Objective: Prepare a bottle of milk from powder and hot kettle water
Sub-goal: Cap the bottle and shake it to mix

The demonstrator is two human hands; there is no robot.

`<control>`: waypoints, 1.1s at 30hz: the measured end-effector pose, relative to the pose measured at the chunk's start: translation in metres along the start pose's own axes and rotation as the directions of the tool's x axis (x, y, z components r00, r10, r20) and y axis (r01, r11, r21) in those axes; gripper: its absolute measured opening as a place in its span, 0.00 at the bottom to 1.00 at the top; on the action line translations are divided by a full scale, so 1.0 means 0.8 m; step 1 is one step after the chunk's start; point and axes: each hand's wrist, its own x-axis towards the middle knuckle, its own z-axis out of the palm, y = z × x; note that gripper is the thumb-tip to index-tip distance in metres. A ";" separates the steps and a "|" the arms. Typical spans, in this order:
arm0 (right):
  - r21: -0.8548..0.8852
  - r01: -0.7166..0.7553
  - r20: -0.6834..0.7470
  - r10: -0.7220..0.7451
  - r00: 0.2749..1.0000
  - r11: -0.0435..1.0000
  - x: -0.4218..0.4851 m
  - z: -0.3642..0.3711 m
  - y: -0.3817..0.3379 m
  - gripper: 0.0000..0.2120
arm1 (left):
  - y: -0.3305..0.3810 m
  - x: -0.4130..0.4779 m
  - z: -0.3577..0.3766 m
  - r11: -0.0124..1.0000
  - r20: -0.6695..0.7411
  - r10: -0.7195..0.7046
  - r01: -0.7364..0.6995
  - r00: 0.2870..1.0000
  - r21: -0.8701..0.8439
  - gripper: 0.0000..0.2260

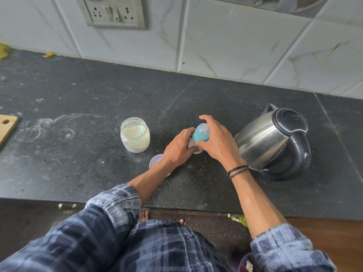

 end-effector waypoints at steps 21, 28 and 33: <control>0.083 -0.055 -0.011 0.056 0.998 0.995 -0.006 0.003 -0.004 0.42 | -0.002 0.000 0.001 1.000 0.003 0.001 -0.001 1.000 0.027 0.28; 0.117 -0.064 -0.022 0.067 0.998 0.991 -0.007 0.004 0.000 0.41 | -0.001 0.000 0.001 1.000 0.005 -0.008 0.008 1.000 0.013 0.29; 0.179 -0.080 -0.006 0.082 0.997 0.981 -0.008 0.004 -0.005 0.47 | -0.001 -0.001 0.000 0.999 0.001 0.014 -0.014 1.000 0.034 0.27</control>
